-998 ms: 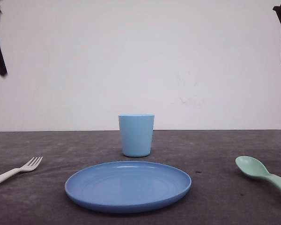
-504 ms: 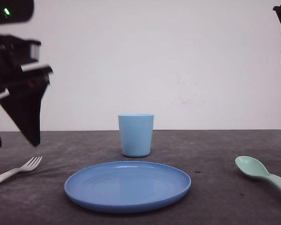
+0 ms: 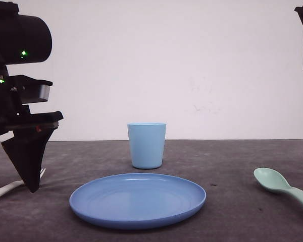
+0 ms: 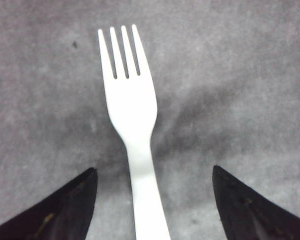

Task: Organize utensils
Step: 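Lower the left gripper over the white fork and close on it, then lift the white fork with the left gripper toward the blue cup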

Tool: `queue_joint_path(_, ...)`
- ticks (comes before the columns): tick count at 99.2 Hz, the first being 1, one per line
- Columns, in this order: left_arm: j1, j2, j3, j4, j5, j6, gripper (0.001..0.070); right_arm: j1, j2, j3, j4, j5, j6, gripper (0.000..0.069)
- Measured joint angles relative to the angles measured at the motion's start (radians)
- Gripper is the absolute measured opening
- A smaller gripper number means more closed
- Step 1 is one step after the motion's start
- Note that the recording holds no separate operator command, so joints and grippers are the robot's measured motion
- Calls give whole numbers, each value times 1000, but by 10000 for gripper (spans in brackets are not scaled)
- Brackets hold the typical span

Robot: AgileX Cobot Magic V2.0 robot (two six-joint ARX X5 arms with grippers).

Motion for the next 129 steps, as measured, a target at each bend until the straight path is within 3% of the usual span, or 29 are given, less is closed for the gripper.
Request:
queue_joint_path(17,0,6,0,2,-15,-2,323,0,0,0,-3,0,0,679)
queue_joint_path(32,0,8,0,2,-47,-4,305,0,0,0,-12,0,0,679)
queue_joint_path(50,0,11,0,3,-49,-8,298,0,0,0,-15,0,0,679)
queue_joint_path(62,0,12,0,6,-49,-11,240,0,0,0,-15,0,0,679)
queue_joint_path(80,-1,12,0,7,-49,-12,209,0,0,0,-15,0,0,679)
queue_joint_path(99,-2,12,0,9,-48,-12,89,0,0,0,-15,0,0,679)
queue_joint_path(129,-2,12,0,19,-48,-10,46,0,0,0,-15,0,0,679)
